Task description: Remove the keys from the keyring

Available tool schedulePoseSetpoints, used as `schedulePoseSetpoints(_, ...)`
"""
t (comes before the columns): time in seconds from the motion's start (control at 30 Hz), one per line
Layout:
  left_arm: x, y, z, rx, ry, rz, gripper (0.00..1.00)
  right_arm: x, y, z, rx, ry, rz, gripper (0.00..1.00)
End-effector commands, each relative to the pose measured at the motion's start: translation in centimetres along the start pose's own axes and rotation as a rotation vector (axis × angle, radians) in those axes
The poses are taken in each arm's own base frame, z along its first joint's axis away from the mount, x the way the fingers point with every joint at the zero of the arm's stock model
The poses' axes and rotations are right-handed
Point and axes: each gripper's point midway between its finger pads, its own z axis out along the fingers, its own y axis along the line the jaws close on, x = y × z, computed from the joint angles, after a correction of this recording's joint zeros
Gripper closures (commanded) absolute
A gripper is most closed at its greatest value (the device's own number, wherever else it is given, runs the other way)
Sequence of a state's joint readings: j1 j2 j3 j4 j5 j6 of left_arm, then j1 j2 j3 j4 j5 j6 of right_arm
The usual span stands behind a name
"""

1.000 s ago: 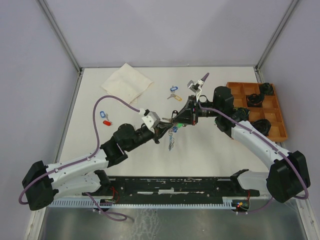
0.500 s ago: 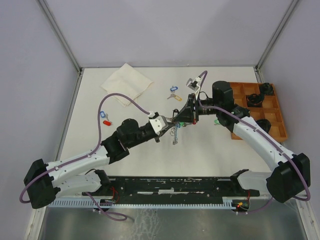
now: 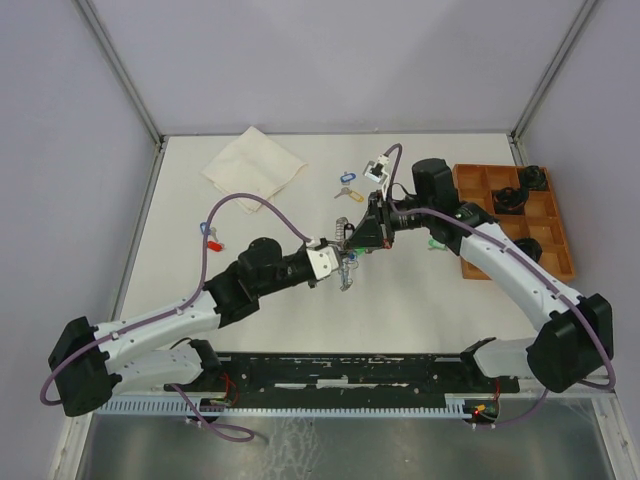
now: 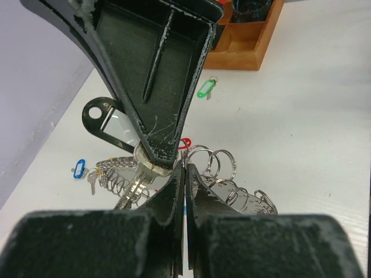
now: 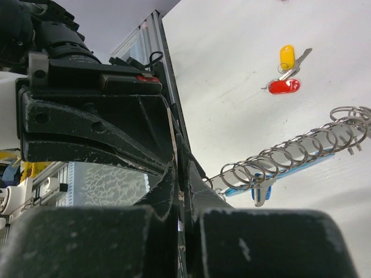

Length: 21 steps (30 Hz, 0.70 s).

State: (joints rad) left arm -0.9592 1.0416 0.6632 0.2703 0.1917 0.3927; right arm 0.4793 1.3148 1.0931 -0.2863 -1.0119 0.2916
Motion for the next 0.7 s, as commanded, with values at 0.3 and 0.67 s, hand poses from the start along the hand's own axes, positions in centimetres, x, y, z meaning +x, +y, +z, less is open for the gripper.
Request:
schedulePoseSetpoints(0.3, 0.1, 0.0, 0.7, 0.038, 0.053, 0.19, 0.97, -1.1, 1.9, 0.9, -0.026, 0.05, -0.022, 0.99)
schedulePoseSetpoints(0.67, -2.3, -0.3, -1.0, 0.01, -0.092, 0.182, 0.97, -0.9, 2.0, 0.7, -0.052, 0.065, -0.033, 0.99)
